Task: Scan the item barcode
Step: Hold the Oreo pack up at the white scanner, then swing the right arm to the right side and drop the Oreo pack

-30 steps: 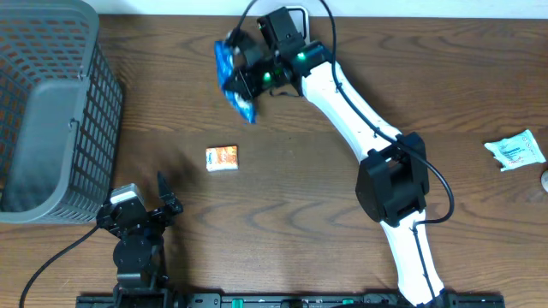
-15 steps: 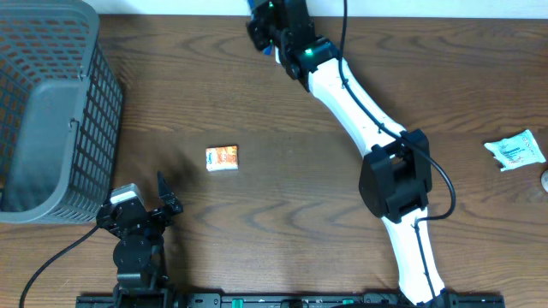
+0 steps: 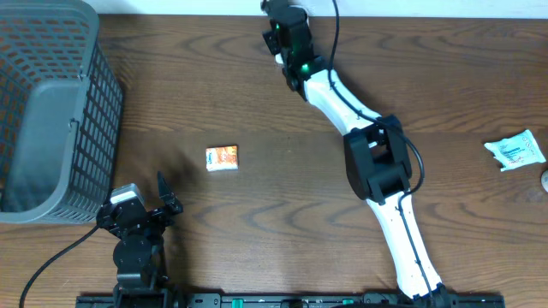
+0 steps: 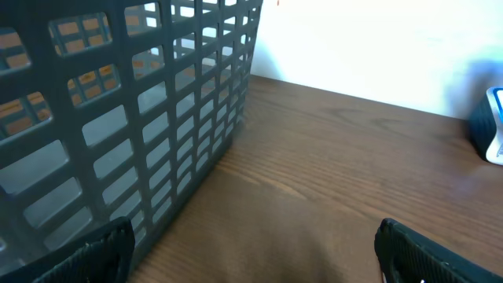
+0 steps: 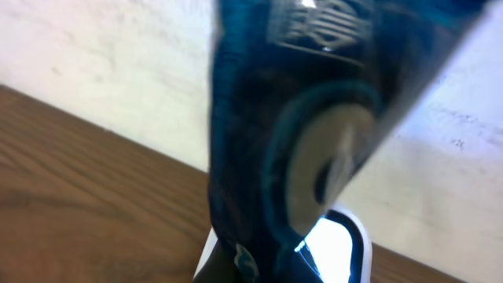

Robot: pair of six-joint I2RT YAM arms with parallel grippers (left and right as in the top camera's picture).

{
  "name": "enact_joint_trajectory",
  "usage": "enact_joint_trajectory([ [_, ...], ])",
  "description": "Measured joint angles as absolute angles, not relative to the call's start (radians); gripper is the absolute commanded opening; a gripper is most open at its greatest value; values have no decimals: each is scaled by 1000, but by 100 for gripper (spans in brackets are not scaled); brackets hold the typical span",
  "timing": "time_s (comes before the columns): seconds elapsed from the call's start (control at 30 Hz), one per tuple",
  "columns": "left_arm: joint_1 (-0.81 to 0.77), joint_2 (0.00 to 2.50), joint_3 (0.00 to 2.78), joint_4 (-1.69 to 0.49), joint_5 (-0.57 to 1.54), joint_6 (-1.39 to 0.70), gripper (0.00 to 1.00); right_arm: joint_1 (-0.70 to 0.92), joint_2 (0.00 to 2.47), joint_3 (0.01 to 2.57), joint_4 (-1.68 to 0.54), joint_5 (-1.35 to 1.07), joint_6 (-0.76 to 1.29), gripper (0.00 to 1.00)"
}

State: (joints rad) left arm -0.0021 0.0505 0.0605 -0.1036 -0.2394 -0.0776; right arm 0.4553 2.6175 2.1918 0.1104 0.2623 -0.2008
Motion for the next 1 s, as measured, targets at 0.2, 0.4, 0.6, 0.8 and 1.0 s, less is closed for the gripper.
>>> enact_joint_trajectory([
  [0.2, -2, 51, 60, -104, -239, -78, 98, 454, 2618, 2193, 154, 303, -214, 1],
  [0.4, -2, 51, 60, -104, -239, -78, 98, 455, 2618, 2249, -70, 390, -228, 1],
  [0.6, -2, 51, 60, -104, -239, -78, 98, 452, 2619, 2474, -556, 576, -229, 1],
  [0.8, -2, 51, 60, -104, -239, -78, 98, 420, 2609, 2658, -1130, 730, -55, 1],
  [1.0, -2, 51, 60, -104, -239, -78, 98, 264, 2606, 2666, -1509, 748, 238, 1],
])
